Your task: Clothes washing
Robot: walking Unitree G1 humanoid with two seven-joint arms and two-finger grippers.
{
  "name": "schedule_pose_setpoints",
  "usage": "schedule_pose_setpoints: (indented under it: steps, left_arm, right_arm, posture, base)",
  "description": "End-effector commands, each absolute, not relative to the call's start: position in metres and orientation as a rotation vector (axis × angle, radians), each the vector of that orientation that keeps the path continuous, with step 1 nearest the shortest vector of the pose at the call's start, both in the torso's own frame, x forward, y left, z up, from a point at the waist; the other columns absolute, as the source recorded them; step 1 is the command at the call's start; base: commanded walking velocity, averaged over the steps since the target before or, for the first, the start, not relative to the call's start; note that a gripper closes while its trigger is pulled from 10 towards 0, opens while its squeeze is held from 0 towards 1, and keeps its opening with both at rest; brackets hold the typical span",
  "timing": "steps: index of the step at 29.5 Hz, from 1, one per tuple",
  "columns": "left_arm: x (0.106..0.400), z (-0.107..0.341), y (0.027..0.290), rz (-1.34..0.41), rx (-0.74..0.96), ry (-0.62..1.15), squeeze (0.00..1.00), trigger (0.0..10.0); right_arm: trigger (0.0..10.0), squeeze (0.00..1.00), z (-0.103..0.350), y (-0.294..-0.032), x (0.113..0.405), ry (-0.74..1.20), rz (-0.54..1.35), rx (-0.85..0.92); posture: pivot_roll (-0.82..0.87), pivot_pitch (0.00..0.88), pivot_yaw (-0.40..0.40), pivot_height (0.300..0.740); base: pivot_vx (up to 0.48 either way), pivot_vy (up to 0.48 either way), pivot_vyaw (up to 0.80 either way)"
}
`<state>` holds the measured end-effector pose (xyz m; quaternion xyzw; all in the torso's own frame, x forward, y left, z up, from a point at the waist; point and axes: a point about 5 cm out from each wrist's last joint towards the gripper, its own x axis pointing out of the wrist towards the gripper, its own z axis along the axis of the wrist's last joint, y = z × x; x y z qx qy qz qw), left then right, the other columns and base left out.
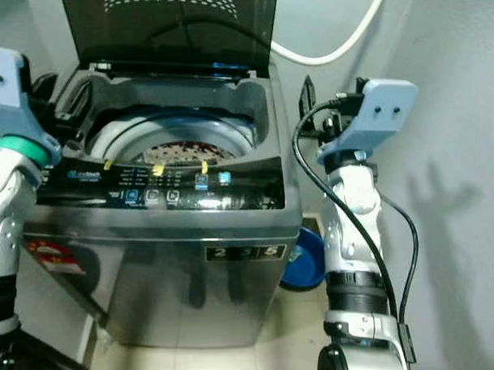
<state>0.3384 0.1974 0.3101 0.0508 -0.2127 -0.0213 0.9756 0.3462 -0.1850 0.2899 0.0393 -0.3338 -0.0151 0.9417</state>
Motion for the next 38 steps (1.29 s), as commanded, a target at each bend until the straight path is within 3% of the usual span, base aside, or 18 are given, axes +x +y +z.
schedule_pose_setpoints:
  steps: [1,16,38]
  left_arm:
    - [0.339,0.307,0.195,-0.041,0.095,-0.430,0.00,10.0]
    - [0.344,0.297,0.185,-0.034,0.057,-0.423,0.00,10.0]
    - [0.347,0.298,0.180,-0.049,0.058,-0.434,0.00,10.0]
  right_arm:
    - [10.0,0.00,0.296,-0.182,0.343,-0.705,-0.037,0.087]
    - [10.0,0.00,0.303,-0.171,0.345,-0.698,-0.005,0.081]
    - [10.0,0.00,0.300,-0.166,0.345,-0.674,0.016,0.043]
  posture:
    - [0.06,0.012,0.016,0.740]
    - [0.05,0.002,-0.003,0.740]
    - [0.04,0.002,0.008,0.740]
  base:
    - [0.000,0.000,0.00]
    - [0.000,0.000,0.00]
    - [-0.374,0.000,0.00]
